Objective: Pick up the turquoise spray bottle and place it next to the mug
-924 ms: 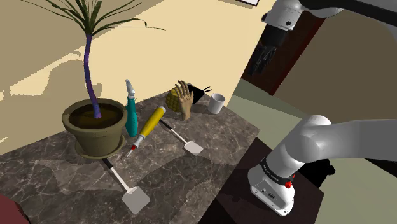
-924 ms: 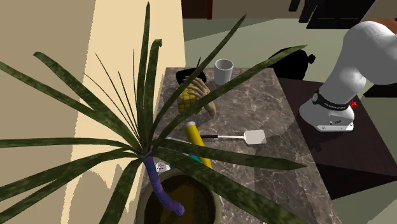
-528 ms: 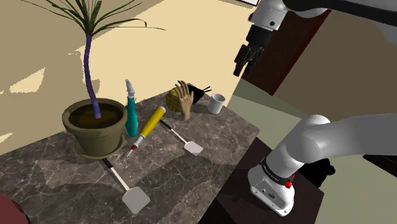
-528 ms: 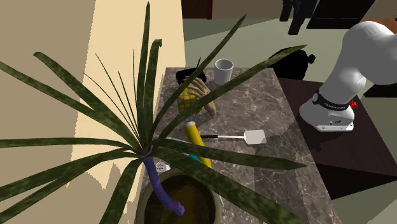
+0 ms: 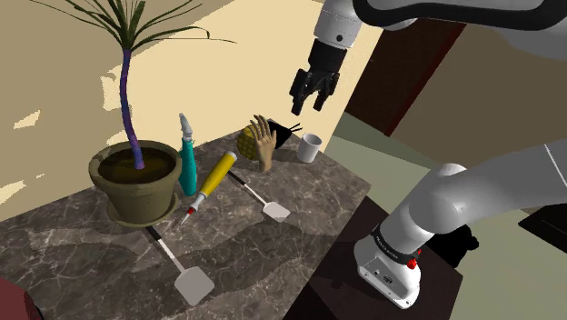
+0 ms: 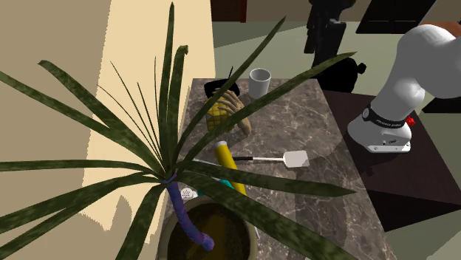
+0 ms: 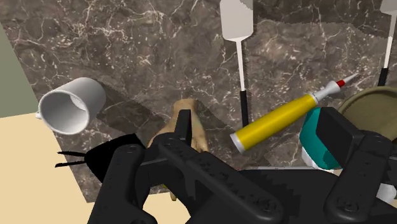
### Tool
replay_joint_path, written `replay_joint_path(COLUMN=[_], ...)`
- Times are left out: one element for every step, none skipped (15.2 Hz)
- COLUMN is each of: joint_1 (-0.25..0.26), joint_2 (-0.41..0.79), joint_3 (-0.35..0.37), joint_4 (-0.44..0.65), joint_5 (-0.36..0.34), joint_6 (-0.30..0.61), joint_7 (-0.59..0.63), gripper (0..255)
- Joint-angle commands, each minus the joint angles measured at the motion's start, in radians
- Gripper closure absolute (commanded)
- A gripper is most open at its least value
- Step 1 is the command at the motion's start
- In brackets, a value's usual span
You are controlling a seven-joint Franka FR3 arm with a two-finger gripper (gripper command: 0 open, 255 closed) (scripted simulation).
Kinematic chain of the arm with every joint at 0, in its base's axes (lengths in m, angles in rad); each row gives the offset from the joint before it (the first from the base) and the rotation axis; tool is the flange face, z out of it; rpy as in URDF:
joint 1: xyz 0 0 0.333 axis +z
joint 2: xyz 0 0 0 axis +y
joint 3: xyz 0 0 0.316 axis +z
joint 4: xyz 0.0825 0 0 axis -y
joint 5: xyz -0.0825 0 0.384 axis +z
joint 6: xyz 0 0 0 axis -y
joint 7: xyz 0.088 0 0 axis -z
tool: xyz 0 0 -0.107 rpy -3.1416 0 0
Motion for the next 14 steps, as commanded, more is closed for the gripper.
replay_joint_path(joint_1=[-0.002, -0.001, -0.001, -0.001, -0.001, -0.002, -0.002, -0.002, -0.001, 0.001, 0.004, 0.008, 0.014, 0.021], joint_2=[0.064, 0.096, 0.129, 0.163, 0.197, 0.233, 0.270, 0.308, 0.346, 0.386, 0.427, 0.469, 0.511, 0.555], joint_3=[0.036, 0.056, 0.075, 0.095, 0.114, 0.133, 0.152, 0.170, 0.187, 0.203, 0.219, 0.233, 0.245, 0.256], joint_4=[0.033, 0.052, 0.071, 0.092, 0.115, 0.138, 0.163, 0.189, 0.217, 0.246, 0.276, 0.308, 0.342, 0.377], joint_5=[-0.002, -0.005, -0.009, -0.015, -0.023, -0.034, -0.046, -0.060, -0.077, -0.096, -0.117, -0.140, -0.164, -0.191], joint_6=[0.038, 0.055, 0.072, 0.087, 0.102, 0.116, 0.129, 0.141, 0.152, 0.161, 0.169, 0.176, 0.181, 0.184], joint_7=[0.041, 0.064, 0.088, 0.113, 0.138, 0.164, 0.191, 0.218, 0.247, 0.276, 0.305, 0.335, 0.366, 0.396], gripper=[0, 0, 0, 0, 0, 0, 0, 0, 0, 0, 0, 0, 0, 0])
